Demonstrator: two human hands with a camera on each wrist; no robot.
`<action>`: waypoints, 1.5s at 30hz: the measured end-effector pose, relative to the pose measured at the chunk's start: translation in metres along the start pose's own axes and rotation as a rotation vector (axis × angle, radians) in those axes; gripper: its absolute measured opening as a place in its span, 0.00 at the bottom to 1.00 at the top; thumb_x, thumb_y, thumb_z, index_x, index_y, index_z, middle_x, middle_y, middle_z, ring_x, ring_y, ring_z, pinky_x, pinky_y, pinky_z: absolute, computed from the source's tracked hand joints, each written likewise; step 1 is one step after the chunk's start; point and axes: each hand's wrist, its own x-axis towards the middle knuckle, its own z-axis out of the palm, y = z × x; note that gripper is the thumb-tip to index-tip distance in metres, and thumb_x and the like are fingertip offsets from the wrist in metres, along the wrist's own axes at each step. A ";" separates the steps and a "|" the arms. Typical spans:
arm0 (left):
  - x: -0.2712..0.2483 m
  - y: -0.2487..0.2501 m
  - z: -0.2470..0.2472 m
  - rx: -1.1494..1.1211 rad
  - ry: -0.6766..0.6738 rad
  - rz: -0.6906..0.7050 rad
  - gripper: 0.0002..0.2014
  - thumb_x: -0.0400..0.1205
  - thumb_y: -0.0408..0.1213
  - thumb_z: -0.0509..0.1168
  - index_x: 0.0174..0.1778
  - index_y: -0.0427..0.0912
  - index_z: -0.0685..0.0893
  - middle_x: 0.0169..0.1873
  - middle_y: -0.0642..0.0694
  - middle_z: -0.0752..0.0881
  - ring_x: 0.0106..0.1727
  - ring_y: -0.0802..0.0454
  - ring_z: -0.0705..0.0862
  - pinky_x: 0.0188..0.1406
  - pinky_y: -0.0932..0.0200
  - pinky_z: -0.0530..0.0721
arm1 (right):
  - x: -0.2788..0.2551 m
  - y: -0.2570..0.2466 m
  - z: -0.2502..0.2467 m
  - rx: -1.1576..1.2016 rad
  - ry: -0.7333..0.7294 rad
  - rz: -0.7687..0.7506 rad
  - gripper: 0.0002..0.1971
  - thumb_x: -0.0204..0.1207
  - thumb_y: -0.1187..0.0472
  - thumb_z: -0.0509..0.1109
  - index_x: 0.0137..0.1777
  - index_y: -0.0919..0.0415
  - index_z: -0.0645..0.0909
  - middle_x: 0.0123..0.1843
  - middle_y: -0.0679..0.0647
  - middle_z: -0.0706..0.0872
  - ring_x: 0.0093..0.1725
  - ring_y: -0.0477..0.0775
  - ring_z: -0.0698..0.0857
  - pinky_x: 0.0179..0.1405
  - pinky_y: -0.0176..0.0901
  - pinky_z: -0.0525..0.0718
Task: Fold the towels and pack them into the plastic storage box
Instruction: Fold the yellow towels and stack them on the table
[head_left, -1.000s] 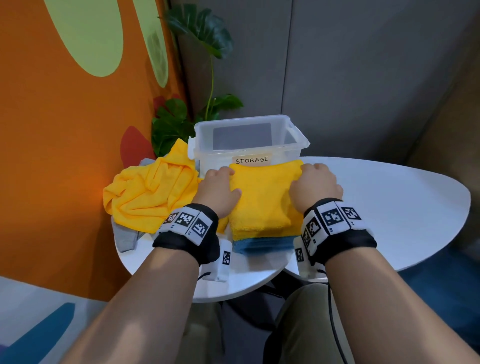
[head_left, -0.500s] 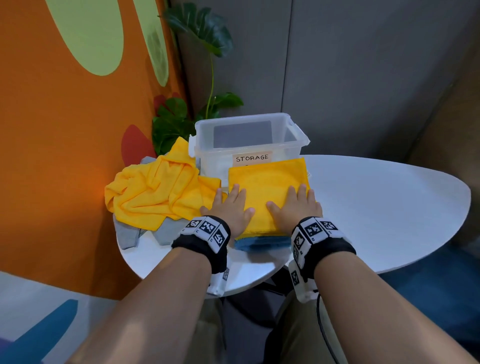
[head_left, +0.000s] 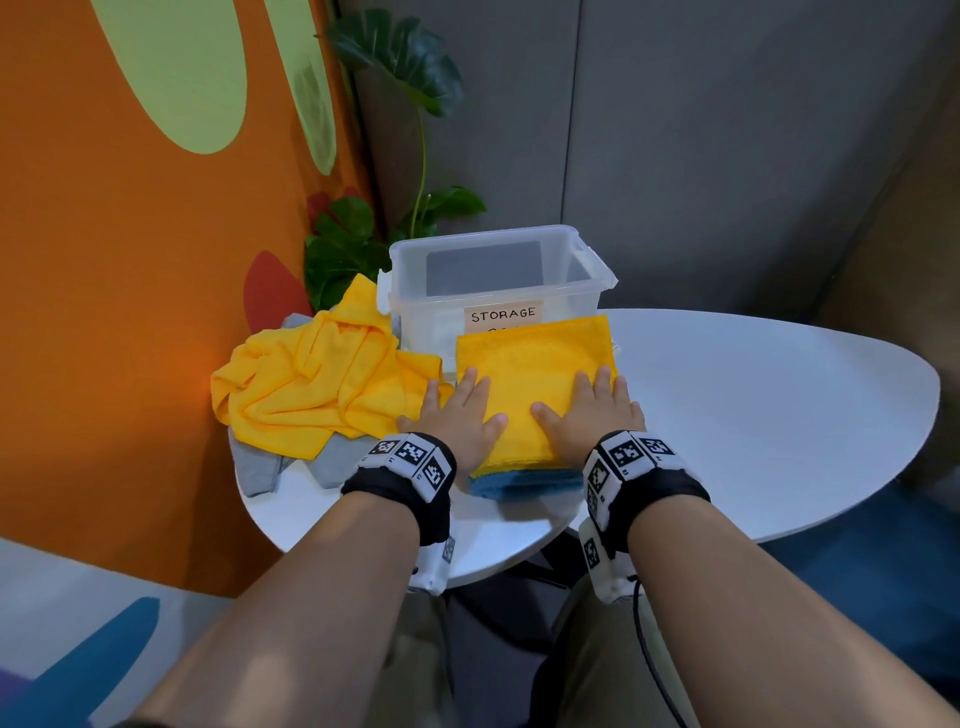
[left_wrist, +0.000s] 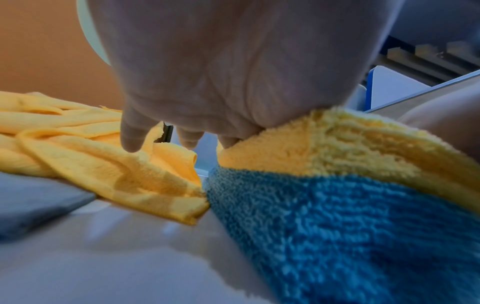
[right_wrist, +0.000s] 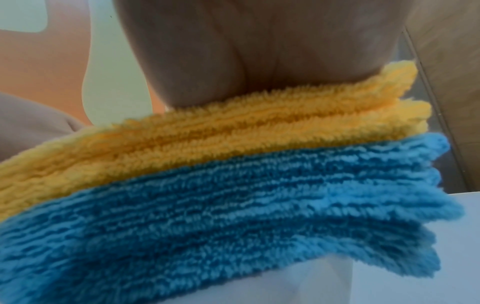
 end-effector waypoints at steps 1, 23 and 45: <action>0.000 -0.001 -0.001 0.002 0.002 -0.001 0.31 0.87 0.60 0.41 0.85 0.57 0.41 0.83 0.61 0.35 0.84 0.42 0.36 0.75 0.23 0.53 | -0.001 0.000 0.000 0.000 0.002 -0.002 0.42 0.79 0.31 0.49 0.85 0.56 0.44 0.86 0.57 0.39 0.84 0.59 0.41 0.82 0.58 0.46; -0.024 -0.115 -0.005 -0.194 0.113 -0.167 0.15 0.75 0.52 0.56 0.46 0.46 0.78 0.50 0.43 0.84 0.53 0.39 0.81 0.55 0.43 0.80 | -0.027 -0.120 -0.026 0.206 0.132 -0.305 0.19 0.83 0.56 0.58 0.73 0.59 0.71 0.74 0.57 0.70 0.73 0.60 0.70 0.67 0.54 0.72; -0.056 -0.145 -0.055 -0.261 -0.101 0.034 0.15 0.84 0.47 0.62 0.51 0.38 0.85 0.44 0.43 0.84 0.46 0.47 0.79 0.47 0.54 0.76 | -0.022 -0.199 0.014 0.236 -0.099 -0.411 0.13 0.81 0.54 0.64 0.57 0.62 0.81 0.54 0.57 0.84 0.54 0.58 0.81 0.47 0.46 0.78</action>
